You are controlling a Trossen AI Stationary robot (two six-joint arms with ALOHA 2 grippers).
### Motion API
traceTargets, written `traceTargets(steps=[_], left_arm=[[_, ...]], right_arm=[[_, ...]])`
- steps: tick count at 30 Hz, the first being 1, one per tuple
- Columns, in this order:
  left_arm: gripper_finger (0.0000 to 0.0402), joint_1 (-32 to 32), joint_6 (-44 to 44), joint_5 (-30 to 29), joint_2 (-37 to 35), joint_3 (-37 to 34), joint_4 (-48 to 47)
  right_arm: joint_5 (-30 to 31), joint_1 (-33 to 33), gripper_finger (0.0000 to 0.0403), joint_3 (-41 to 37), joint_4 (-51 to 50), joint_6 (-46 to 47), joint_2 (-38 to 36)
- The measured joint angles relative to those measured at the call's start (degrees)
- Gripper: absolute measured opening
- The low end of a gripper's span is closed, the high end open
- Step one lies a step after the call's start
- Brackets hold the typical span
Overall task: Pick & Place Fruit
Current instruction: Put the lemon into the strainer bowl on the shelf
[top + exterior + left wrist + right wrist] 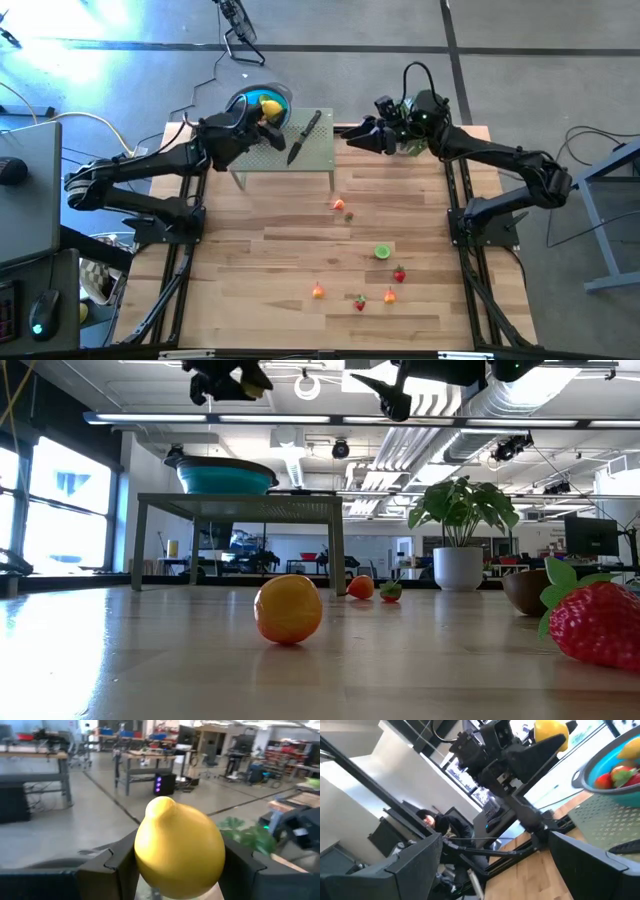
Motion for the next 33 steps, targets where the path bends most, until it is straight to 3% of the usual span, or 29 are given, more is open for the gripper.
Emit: traceTargets(steps=[8, 18, 25, 33], left_arm=[[0.0196, 9.57, -1.4, 7.73, 0.0, 0.0, -4.03], [0.0196, 21.97, -12.0, 17.91, 0.18, 0.02, -12.52], [0.0196, 26.59, -16.75, 19.92, 0.22, 0.02, -21.14], [0.0196, 27.06, -19.81, 19.91, 0.39, 0.02, -28.57]], right_arm=[[7.82, -2.63, 0.0357, 0.0, -0.01, -4.56, 0.0], [15.42, -5.14, 0.0357, 0.0, 0.01, -6.31, 0.0], [16.74, -6.24, 0.0357, 0.0, -0.01, -6.34, 0.0], [16.72, -6.51, 0.0357, 0.0, -0.25, -7.8, 0.0]])
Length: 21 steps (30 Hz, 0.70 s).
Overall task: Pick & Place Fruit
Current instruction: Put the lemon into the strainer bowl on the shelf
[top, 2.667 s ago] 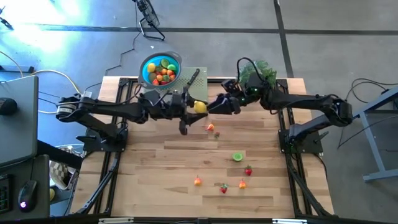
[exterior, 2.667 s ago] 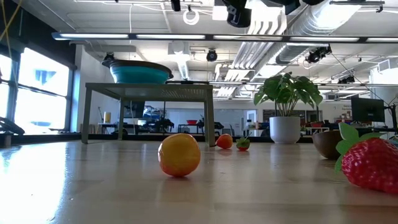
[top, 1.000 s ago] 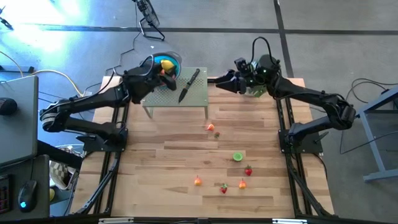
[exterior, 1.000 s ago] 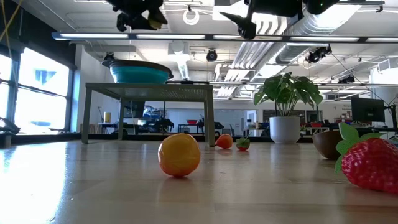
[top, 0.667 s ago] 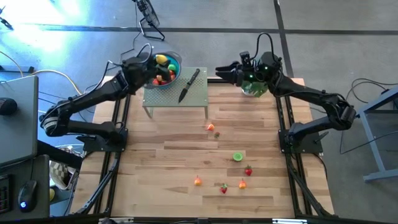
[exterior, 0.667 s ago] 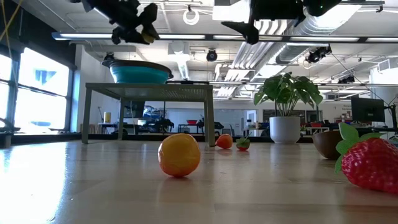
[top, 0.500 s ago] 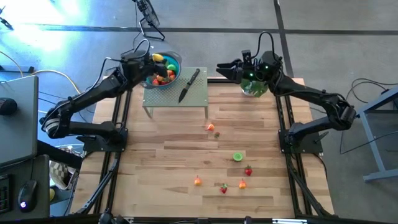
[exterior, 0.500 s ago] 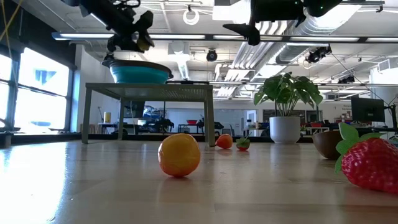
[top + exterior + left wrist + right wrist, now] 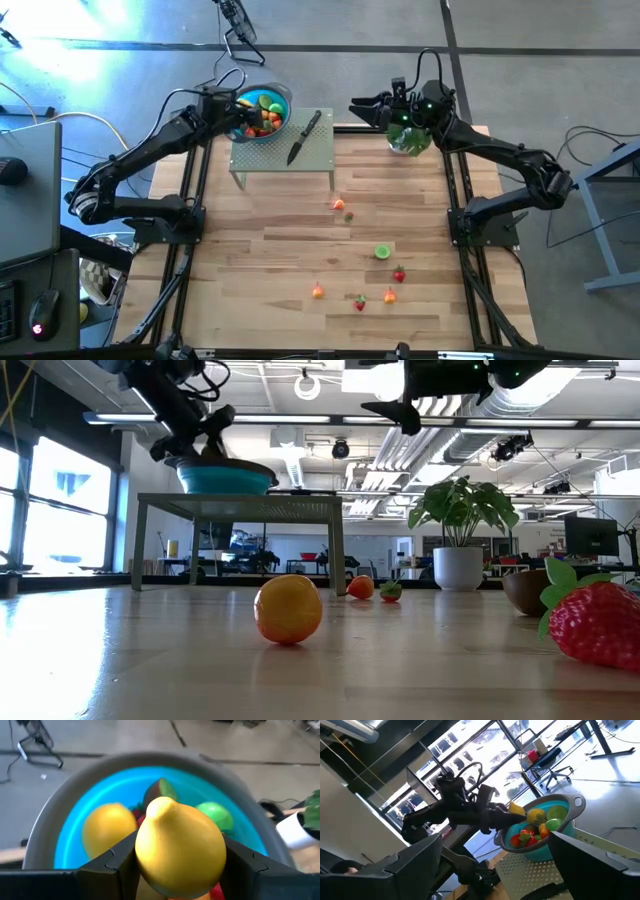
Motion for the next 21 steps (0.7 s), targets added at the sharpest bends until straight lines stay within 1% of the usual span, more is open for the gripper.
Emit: traceTargets(steps=[8, 10, 16, 21], left_arm=[[0.0197, 0.0, -1.5, -0.11, -0.02, 0.02, -4.5], [0.0206, 0.0, -1.59, -0.13, -0.02, 0.04, -4.58], [0.0254, 0.0, -1.56, -0.15, -0.02, 0.04, -1.77], [0.0268, 0.0, -1.21, 0.77, -0.02, 0.04, 1.61]], right_arm=[[-0.02, 0.0, 0.0357, 0.0, -0.2, -1.09, 0.0], [-0.09, 0.0, 0.0357, 0.0, -0.42, -1.09, 0.0], [-0.22, 0.04, 0.0357, 0.0, -1.4, -1.44, 0.0], [-0.22, 0.04, 0.0357, 0.0, -1.4, -1.57, 0.0]])
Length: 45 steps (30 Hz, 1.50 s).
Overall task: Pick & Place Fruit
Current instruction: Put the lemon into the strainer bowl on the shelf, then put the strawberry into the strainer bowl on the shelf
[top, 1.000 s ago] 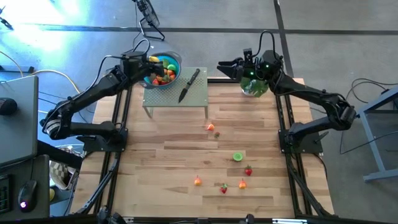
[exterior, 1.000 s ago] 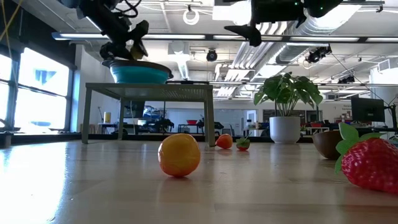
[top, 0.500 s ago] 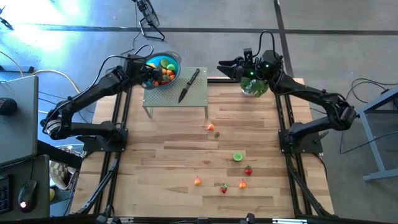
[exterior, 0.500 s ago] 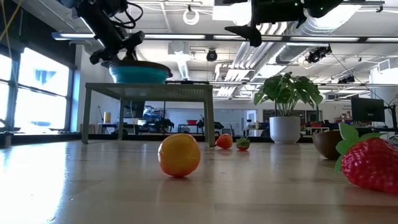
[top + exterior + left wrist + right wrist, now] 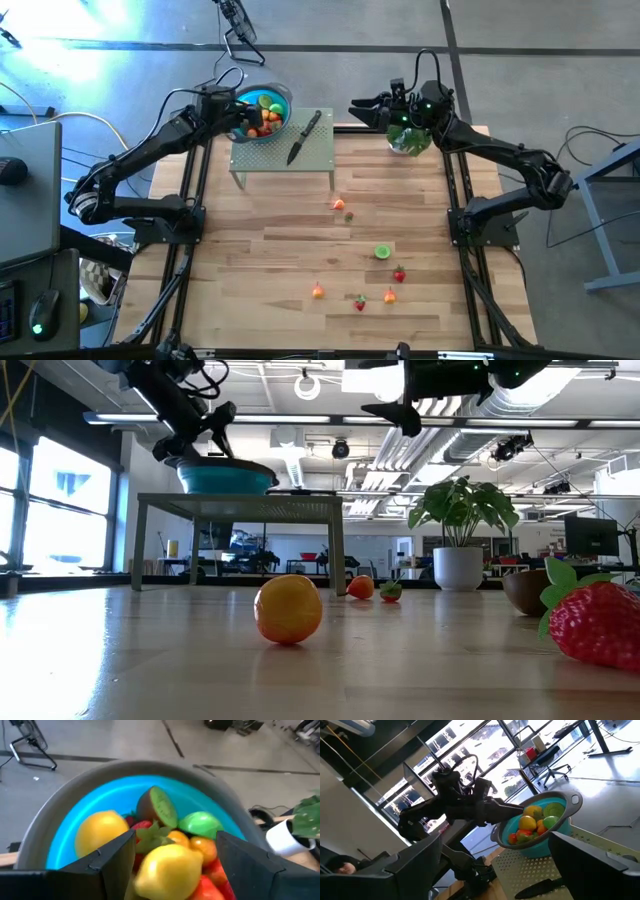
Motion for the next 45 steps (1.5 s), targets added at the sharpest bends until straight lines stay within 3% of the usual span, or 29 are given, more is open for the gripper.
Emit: traceTargets(steps=[9, 23, 28, 45], left_arm=[[0.027, 0.0, 3.05, 0.95, -0.03, -0.02, 9.8], [0.0209, -0.02, 5.29, 23.2, -0.13, -0.02, 24.7], [0.0203, -0.02, 2.58, 24.48, -0.15, -0.04, 25.3], [0.0202, -2.35, 1.46, 25.31, -0.15, -0.04, 25.25]], right_arm=[[-1.25, 0.0, 0.0357, 0.0, 0.04, -1.47, 0.0], [-13.26, 0.02, 0.0357, 0.0, 0.13, -4.11, 0.0], [-15.26, 0.02, 0.0357, 0.0, 0.13, -4.4, 0.0], [-13.46, 0.02, 0.0357, 0.0, -0.03, -4.11, 0.02]])
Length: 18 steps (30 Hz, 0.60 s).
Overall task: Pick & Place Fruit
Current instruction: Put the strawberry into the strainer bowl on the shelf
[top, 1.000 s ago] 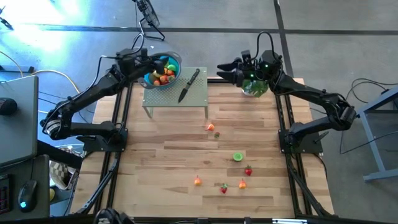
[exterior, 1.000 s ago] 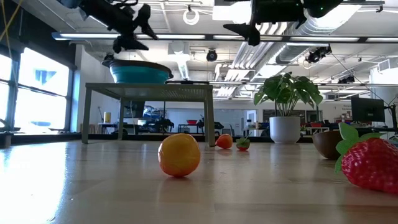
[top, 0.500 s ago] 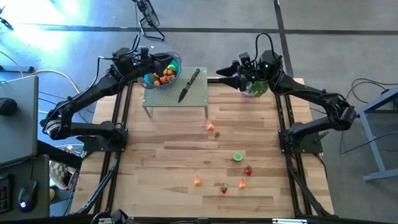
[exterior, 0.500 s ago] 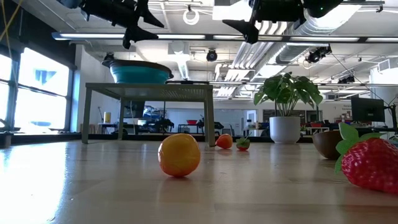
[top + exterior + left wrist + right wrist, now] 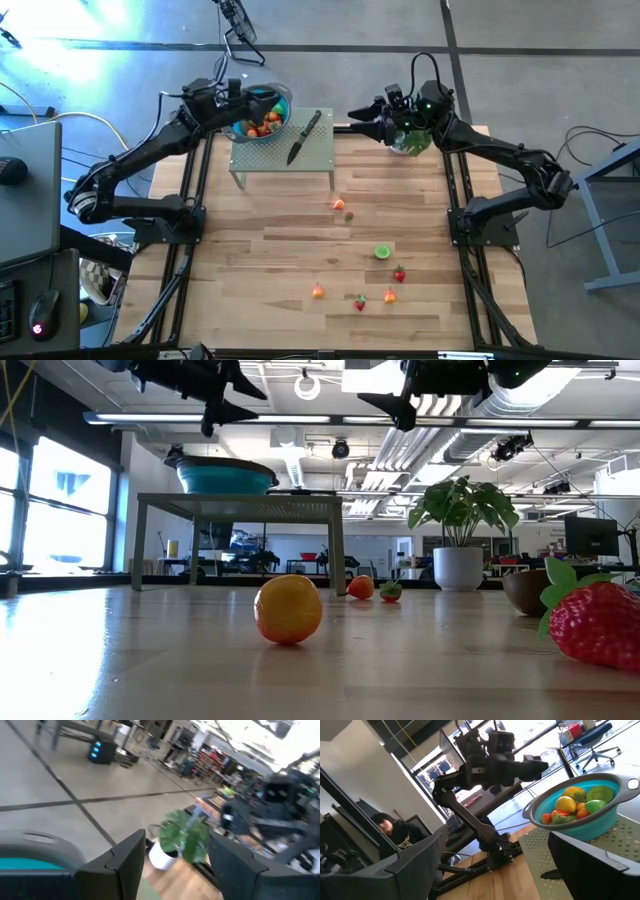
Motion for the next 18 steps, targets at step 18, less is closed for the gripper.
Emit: traceTargets(steps=[18], left_arm=[[0.0202, -25.67, 1.12, -19.56, -0.04, 0.0, -0.06]], right_arm=[[-2.4, 13.91, 0.0357, 0.07, -5.3, 4.61, 0.0]])
